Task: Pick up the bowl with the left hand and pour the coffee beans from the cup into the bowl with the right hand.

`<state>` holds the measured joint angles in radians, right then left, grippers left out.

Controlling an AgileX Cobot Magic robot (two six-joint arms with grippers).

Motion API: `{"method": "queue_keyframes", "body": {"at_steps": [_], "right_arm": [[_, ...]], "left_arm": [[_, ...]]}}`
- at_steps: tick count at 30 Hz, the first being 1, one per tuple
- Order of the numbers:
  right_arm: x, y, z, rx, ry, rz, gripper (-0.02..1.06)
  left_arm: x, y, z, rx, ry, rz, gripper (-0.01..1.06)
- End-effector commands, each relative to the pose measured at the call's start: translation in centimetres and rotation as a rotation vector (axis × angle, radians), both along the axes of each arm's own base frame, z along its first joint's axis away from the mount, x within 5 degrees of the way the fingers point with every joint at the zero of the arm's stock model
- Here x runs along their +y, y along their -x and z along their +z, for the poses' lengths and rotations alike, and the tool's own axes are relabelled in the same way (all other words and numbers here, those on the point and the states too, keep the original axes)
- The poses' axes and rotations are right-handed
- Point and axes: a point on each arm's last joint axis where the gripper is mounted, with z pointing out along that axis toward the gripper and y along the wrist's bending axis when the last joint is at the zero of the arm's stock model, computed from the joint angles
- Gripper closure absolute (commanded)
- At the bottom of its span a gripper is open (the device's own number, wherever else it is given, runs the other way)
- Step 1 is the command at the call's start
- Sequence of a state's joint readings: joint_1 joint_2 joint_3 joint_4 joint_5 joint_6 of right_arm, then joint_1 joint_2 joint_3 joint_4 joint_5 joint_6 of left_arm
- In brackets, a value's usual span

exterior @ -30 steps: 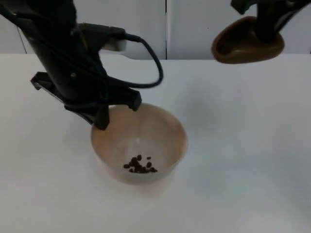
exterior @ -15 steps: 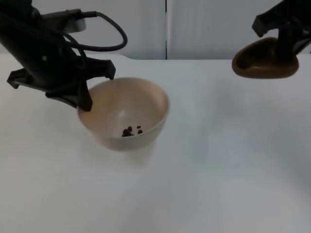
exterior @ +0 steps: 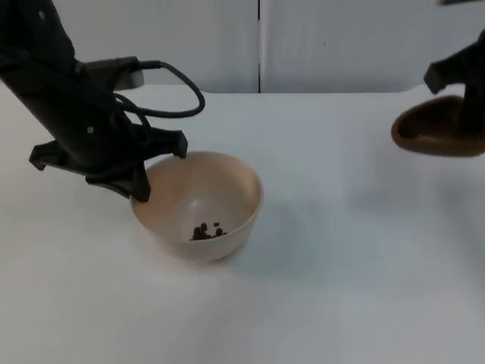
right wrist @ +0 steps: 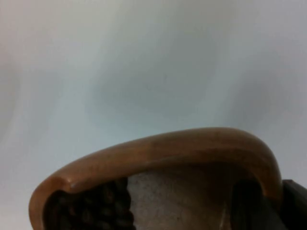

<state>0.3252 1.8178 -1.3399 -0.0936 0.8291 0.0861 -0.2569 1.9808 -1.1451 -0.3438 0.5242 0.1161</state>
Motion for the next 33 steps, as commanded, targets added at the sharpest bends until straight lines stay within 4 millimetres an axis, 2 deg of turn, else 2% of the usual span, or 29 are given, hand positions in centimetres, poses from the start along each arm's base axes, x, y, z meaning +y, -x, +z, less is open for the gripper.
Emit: {"method": "queue_keyframes", "body": {"at_steps": [1, 4, 16, 19, 23, 24, 27, 29, 33], "right_arm": [[-0.1, 0.3, -0.7, -0.015, -0.020, -0.005, 1.04], [-0.1, 0.6, -1.6, -0.017, -0.035, -0.018, 1.04], [0.0, 0.4, -2.5, -0.021, -0.046, -0.043, 1.04], [0.0, 0.3, -3.3, 0.006, -0.036, -0.044, 1.04], [1.0, 0.0, -5.4, 0.034, -0.032, -0.038, 1.04], [1.0, 0.0, -5.4, 0.034, -0.032, -0.038, 1.04], [1.9, -0.2, -6.6, 0.029, -0.025, -0.039, 1.04], [2.4, -0.2, -7.6, 0.034, -0.017, -0.046, 1.04], [2.5, -0.4, -9.0, 0.055, -0.018, -0.065, 1.04]], "left_arm": [[0.1, -0.1, -0.2, -0.009, 0.005, 0.012, 1.05], [0.1, -0.2, -0.6, -0.010, -0.001, 0.011, 1.05], [0.1, -0.2, -0.6, -0.016, -0.005, 0.004, 1.05], [0.1, -0.2, -0.6, -0.018, -0.008, -0.005, 0.99], [0.1, -0.2, -0.6, -0.015, -0.010, -0.016, 0.64], [0.1, -0.2, -0.6, -0.015, -0.010, -0.016, 0.64], [0.1, -0.1, -0.6, -0.008, -0.010, -0.022, 0.39], [0.1, 0.0, -0.4, -0.005, -0.008, -0.025, 0.31], [0.1, 0.0, 0.6, -0.031, -0.002, -0.025, 0.28]]}}
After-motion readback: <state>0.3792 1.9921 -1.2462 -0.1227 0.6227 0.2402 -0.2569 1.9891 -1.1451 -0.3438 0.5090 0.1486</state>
